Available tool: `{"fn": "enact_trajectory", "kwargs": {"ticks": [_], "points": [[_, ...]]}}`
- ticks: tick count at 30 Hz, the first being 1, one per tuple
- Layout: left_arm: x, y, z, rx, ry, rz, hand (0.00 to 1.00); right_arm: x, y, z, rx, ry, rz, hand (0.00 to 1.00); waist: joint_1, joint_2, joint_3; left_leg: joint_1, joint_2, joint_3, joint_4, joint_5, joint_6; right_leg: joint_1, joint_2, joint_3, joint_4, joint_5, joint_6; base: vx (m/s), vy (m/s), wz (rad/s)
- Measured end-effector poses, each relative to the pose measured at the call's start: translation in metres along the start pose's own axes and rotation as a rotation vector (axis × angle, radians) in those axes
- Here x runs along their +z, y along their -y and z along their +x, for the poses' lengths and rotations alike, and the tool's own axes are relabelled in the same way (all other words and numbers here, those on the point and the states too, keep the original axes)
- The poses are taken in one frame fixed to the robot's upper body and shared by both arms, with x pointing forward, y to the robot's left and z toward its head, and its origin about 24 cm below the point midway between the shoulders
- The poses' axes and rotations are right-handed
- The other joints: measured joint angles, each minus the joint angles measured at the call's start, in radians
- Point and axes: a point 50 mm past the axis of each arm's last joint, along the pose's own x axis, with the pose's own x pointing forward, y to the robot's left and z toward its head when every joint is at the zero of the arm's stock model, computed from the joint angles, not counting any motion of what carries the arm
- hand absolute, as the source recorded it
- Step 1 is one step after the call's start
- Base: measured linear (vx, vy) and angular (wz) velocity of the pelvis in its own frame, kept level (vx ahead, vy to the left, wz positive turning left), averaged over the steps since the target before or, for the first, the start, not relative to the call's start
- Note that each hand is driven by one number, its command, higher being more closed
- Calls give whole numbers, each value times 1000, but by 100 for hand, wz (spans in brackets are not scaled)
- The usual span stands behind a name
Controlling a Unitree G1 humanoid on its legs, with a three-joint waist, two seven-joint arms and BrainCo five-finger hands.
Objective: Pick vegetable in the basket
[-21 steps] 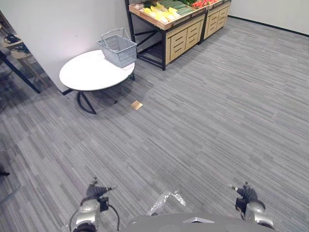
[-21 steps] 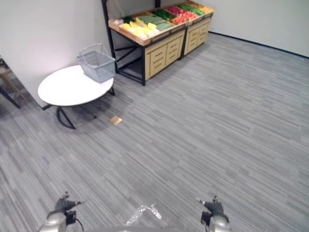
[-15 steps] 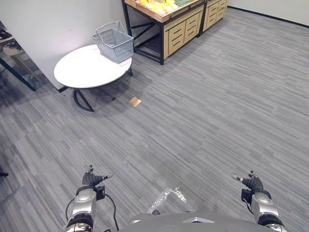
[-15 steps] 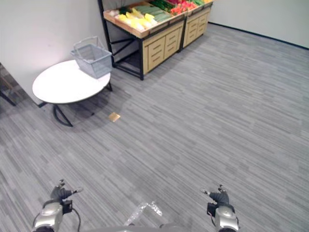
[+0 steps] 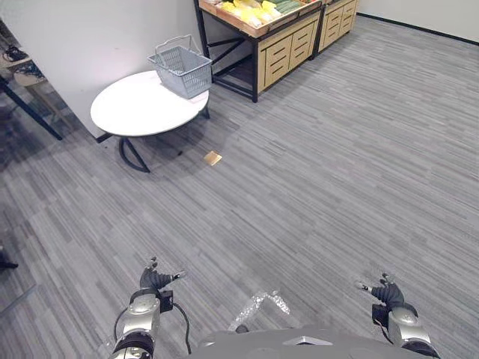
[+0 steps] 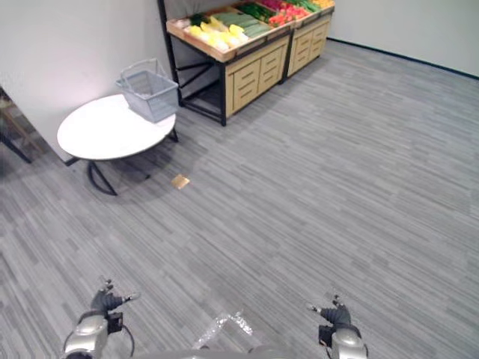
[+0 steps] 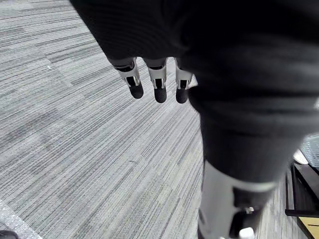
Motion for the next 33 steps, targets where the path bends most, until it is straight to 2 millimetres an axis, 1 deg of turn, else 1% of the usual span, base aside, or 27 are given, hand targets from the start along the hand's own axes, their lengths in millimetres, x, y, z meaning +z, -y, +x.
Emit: {"fn": "enact_trajectory", "kwargs": {"ticks": [2, 3, 4, 6, 8, 9, 11, 12, 13, 15, 16, 17, 18, 19, 20, 21, 22, 23, 24, 25, 26, 27, 29, 30, 31, 32, 33], "points": [[2, 0, 1, -1, 5, -6, 0, 8, -3, 2, 10, 17, -7, 0, -1, -5, 12, -64, 9, 15, 147, -66, -15, -14, 0, 10, 24, -22, -10, 20, -28, -11], [6, 1, 2, -2, 15, -10, 0, 16, -6, 4, 18, 37, -14, 0, 3, -2, 33, -156, 31, 37, 372, -134, -57, -12, 5, 13, 43, -42, -24, -18, -56, -7], [9, 3, 3, -6, 22, -14, 0, 21, -5, 6, 19, 47, -23, 0, 0, -1, 47, -225, 56, 64, 538, -143, -68, -7, 11, 15, 62, -55, -26, 3, -59, -12], [7, 7, 2, -12, 17, -22, 0, 32, 4, 8, 3, 72, -64, 0, 11, 23, 75, -315, 137, 129, 830, -96, -78, 25, 36, 43, 119, -103, -41, 83, -20, -32], [4, 10, 1, -16, 8, -29, 0, 44, 7, 10, -9, 102, -70, 0, 24, 8, 90, -364, 151, 160, 937, -60, -86, 51, 16, 76, 123, -119, -47, 169, 21, -39], [4, 13, 0, -22, 5, -37, 0, 50, 9, 11, -15, 115, -71, 0, 24, 15, 90, -366, 153, 177, 889, -109, -69, 60, 12, 94, 114, -120, -47, 209, 35, -36], [7, 19, 1, -36, 12, -67, 0, 59, 12, 12, -23, 138, -72, 0, 18, 24, 87, -386, 154, 215, 699, -132, -54, 62, -6, 108, 89, -122, -44, 178, 64, -22], [8, 19, 1, -36, 15, -74, 0, 63, 10, 13, -20, 147, -70, 0, 26, 21, 89, -397, 151, 245, 539, -101, -49, 64, -25, 114, 72, -126, -38, 261, 130, -29], [7, 19, 0, -38, 11, -75, 0, 66, 9, 13, -17, 154, -69, 0, 29, 25, 88, -411, 148, 254, 379, -35, -49, 80, -39, 123, 41, -135, -25, 292, 153, -28], [3, 21, -1, -48, 3, -59, 0, 65, 8, 13, -15, 152, -78, 0, 31, 41, 79, -419, 158, 258, 227, 40, -60, 105, -45, 130, 15, -166, -4, 461, 311, -25], [-3, 18, -3, -43, -12, -52, 0, 62, 4, 12, -1, 145, -92, 0, 37, 31, 68, -424, 147, 265, 274, 99, -14, 127, -79, 136, 31, -204, -3, 427, 310, -29], [-8, 16, -4, -39, -23, -50, 0, 58, -1, 12, 12, 137, -93, 0, 44, 10, 56, -426, 125, 270, 296, 88, 8, 121, -101, 139, 61, -218, -13, 549, 275, -28], [-12, 18, -6, -44, -34, -49, 0, 50, -6, 10, 25, 124, -95, 0, 55, -17, 39, -424, 94, 285, 307, 48, 47, 79, -125, 144, 161, -210, 6, 593, 226, -8], [-16, 20, -8, -47, -45, -49, 0, 44, -10, 9, 37, 112, -91, 0, 59, -26, 39, -403, 77, 292, 306, 24, 64, 22, -132, 142, 302, -168, 80, 708, 277, 3], [-17, 19, -8, -46, -47, -47, 0, 40, -14, 8, 46, 103, -87, 0, 59, -33, 43, -380, 66, 292, 304, 12, 76, 1, -133, 148, 381, -139, 128, 466, 194, 20], [-19, 17, -9, -42, -52, -42, 0, 37, -19, 7, 58, 95, -81, 0, 58, -43, 48, -334, 53, 287, 297, -7, 87, -28, -133, 152, 509, -73, 219, 449, 184, 21], [-20, 16, -9, -40, -52, -38, 0, 35, -24, 7, 72, 92, -81, 0, 56, -46, 51, -278, 43, 266, 281, -32, 93, -66, -125, 151, 642, 23, 244, 614, 221, 34], [-19, 15, -10, -41, -41, -27, 0, 41, -29, 5, 92, 126, -114, 0, 50, -40, 54, -192, 40, 239, 260, -68, 93, -137, -106, 125, 854, 39, 241, 598, 189, 39], [-19, 14, -11, -43, -38, -15, 0, 46, -31, 4, 95, 149, -123, 0, 45, -37, 54, -163, 39, 225, 246, -74, 93, -163, -104, 97, 908, 31, 239, 564, 121, 73], [-14, 14, -10, -48, -16, -2, 0, 63, -33, 2, 100, 224, -132, 0, 22, -26, 59, -106, 36, 181, 211, -83, 90, -229, -113, 28, 979, 4, 209, 484, 29, 93], [-7, 15, -8, -49, 6, -4, 0, 82, -34, -2, 98, 311, -132, 0, 8, -26, 59, -62, 35, 146, 174, -84, 87, -294, -127, -21, 970, -38, 166, 476, 1, 100], [-1, 16, -6, -52, 22, -6, 0, 91, -34, -5, 93, 354, -143, 0, 3, -24, 60, -45, 35, 123, 160, -87, 84, -322, -127, -37, 942, -54, 144, 465, -68, 101], [12, 20, -3, -63, 63, -4, 0, 113, -30, -12, 73, 460, -159, 0, -6, -24, 62, 3, 45, 58, 129, -103, 64, -389, -121, -48, 784, -87, 121, 412, -151, 103], [16, 23, -3, -76, 79, 6, 0, 125, -25, -16, 51, 514, -173, 0, -12, -17, 65, 31, 64, 10, 122, -125, 46, -405, -117, -48, 587, -80, 105, 478, -269, 122], [16, 25, -4, -82, 85, 14, 0, 135, -21, -19, 29, 553, -187, 0, -20, -13, 66, 50, 87, -33, 119, -151, 20, -394, -119, -37, 314, -17, 94, 474, -298, 119], [16, 24, -3, -80, 88, 17, 0, 139, -20, -21, 18, 570, -188, 0, -18, -18, 63, 59, 92, -47, 117, -165, 3, -385, -124, -25, 186, 27, 95, 490, -367, 106], [15, 20, -3, -74, 87, 29, 0, 147, -18, -23, -5, 600, -199, 0, -14, -36, 60, 86, 97, -81, 114, -197, -30, -390, -138, 19, 47, 79, 116, 547, -454, 94]]}}
